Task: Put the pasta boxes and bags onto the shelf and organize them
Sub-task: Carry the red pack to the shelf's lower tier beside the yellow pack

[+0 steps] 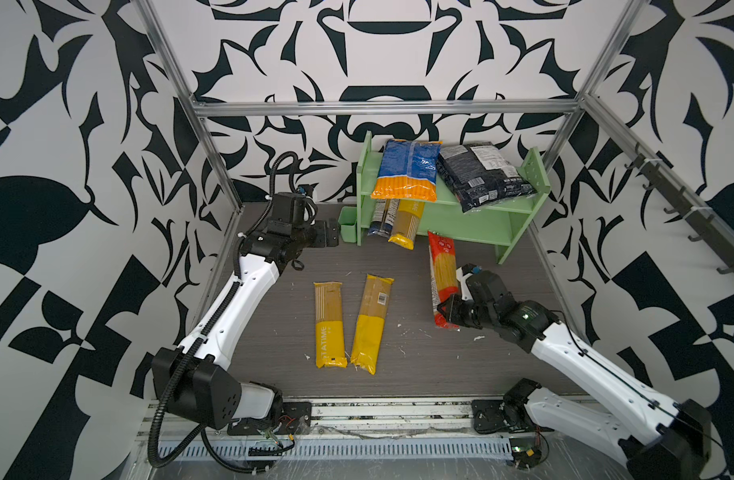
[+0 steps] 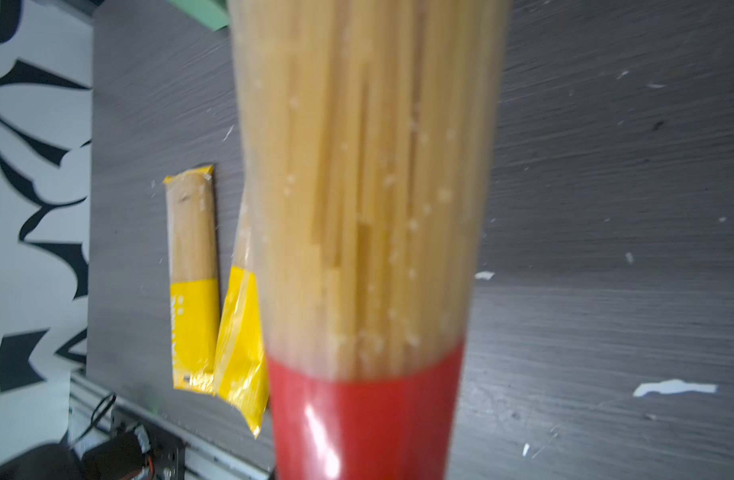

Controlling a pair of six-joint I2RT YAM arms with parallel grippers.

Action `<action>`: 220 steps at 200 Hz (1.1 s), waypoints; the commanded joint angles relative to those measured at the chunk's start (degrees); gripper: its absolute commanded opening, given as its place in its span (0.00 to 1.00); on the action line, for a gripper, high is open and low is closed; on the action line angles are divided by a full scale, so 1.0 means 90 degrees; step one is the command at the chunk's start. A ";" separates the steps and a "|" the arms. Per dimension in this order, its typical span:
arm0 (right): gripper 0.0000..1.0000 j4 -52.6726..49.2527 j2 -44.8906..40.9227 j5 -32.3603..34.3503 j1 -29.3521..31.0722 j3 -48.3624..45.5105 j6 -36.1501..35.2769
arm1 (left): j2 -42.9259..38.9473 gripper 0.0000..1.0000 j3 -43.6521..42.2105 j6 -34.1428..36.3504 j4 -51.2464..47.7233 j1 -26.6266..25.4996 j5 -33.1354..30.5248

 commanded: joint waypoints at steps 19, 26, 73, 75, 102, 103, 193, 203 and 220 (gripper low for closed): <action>0.00 0.1431 0.0419 -0.0342 -0.0449 0.1132 -0.0589 | -0.0013 0.99 0.0264 0.0142 0.0008 0.0025 -0.0036; 0.00 0.1447 0.0493 -0.0387 -0.0512 0.1211 -0.0610 | -0.0033 0.99 0.0265 0.0155 0.0003 0.0026 -0.0062; 0.00 0.1672 0.0748 -0.0754 -0.0961 0.1395 -0.0643 | -0.0105 0.99 0.0226 0.0253 -0.0066 0.0029 -0.0186; 0.00 0.1695 0.0762 -0.0774 -0.0985 0.1393 -0.0647 | -0.0106 0.99 0.0218 0.0257 -0.0069 0.0029 -0.0190; 0.00 0.2019 0.1086 -0.1086 -0.1306 0.1465 -0.0645 | -0.0106 0.99 0.0215 0.0288 -0.0080 0.0038 -0.0251; 0.00 0.2038 0.1105 -0.1096 -0.1311 0.1468 -0.0645 | -0.0106 0.99 0.0215 0.0287 -0.0080 0.0035 -0.0250; 0.00 0.3300 0.2177 -0.1956 -0.2127 0.1902 -0.0379 | 0.0032 0.99 0.0431 0.0374 -0.0136 0.0061 -0.0355; 0.00 0.3423 0.2310 -0.2044 -0.2179 0.1983 -0.0338 | 0.0062 0.99 0.0457 0.0367 -0.0134 0.0070 -0.0370; 0.00 0.3601 0.2564 -0.2167 -0.2248 0.2182 -0.0266 | 0.0121 0.99 0.0517 0.0376 -0.0139 0.0079 -0.0387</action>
